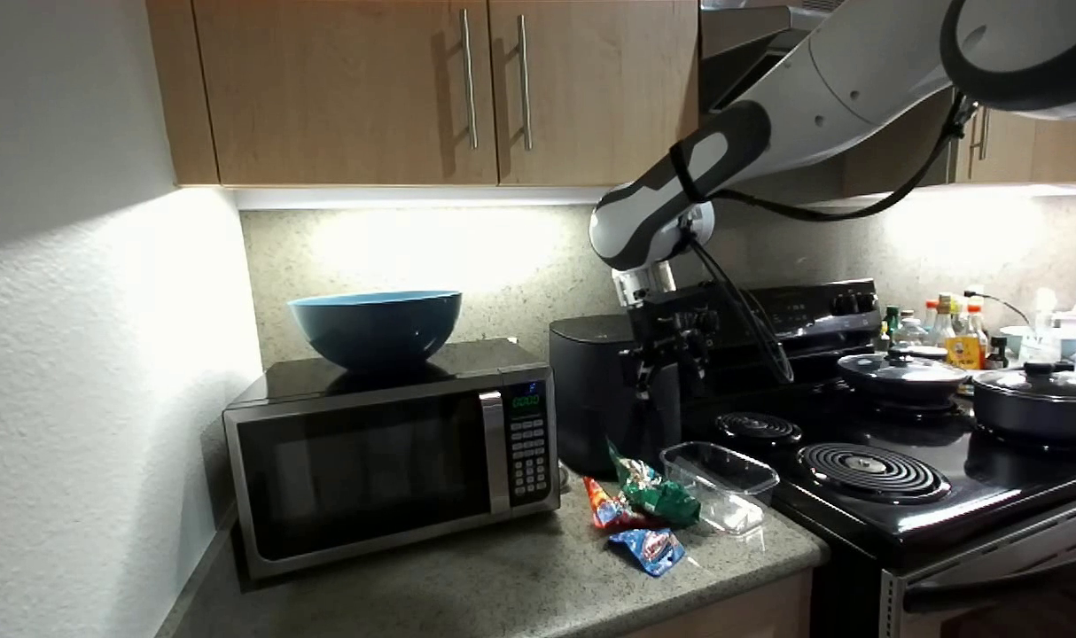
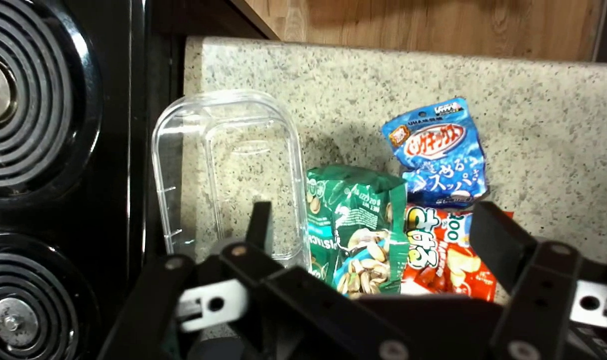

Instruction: Pick the sachets in the bowl and put them on the counter

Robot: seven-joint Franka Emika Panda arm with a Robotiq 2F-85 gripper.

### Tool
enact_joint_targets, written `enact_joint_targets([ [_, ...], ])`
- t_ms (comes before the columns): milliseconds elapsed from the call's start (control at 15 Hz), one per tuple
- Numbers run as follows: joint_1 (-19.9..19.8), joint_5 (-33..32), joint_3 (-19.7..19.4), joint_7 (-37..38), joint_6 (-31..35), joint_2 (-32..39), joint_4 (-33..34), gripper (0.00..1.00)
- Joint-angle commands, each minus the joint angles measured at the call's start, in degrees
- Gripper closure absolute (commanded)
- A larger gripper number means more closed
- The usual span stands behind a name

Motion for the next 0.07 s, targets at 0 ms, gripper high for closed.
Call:
enact_joint_targets([
  [0,-0.06,-0.01,0.05,-0.02,-0.18,-0.16,-0.16,0.0],
])
